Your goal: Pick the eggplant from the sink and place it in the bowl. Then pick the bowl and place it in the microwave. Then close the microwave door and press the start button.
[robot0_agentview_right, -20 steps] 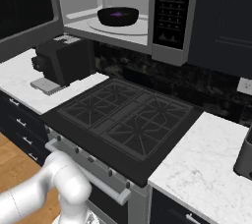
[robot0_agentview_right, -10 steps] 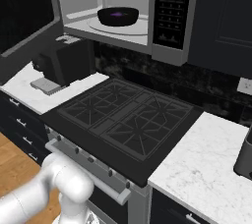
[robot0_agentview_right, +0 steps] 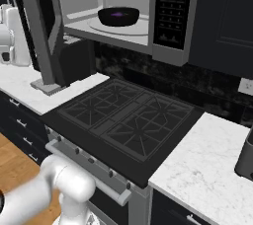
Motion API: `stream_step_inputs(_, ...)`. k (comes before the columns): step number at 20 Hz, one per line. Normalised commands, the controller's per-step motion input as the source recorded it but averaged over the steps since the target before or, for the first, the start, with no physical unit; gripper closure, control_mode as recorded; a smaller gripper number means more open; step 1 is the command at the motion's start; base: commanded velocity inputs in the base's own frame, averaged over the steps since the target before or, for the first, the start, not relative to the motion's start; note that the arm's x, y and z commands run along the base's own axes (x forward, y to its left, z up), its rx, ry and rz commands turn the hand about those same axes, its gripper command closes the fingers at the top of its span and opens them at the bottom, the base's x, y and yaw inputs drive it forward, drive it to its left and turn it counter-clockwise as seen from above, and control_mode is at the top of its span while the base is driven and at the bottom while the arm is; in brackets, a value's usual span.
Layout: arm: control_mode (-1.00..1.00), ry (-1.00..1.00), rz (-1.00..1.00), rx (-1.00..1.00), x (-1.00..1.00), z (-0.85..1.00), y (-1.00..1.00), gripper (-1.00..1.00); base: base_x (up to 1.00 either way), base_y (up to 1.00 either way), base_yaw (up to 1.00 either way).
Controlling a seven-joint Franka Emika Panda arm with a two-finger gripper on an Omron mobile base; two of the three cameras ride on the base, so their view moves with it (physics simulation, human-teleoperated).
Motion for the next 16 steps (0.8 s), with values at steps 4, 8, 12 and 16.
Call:
stream_step_inputs(4,-1.0,0.0,0.0,0.17,0.9,0.0,-0.69,-1.0,0.0,0.0,0.0)
stream_step_inputs(8,-1.0,0.0,0.0,0.1,0.87,0.0,-0.5,-1.0,0.0,0.0,0.0)
stream_step_inputs(12,-1.0,0.02,0.0,0.11,0.76,0.0,-0.42,-1.0,0.0,0.0,0.0)
stream_step_inputs(16,-1.0,0.05,0.0,0.1,0.8,0.0,-0.43,-1.0,0.0,0.0,0.0)
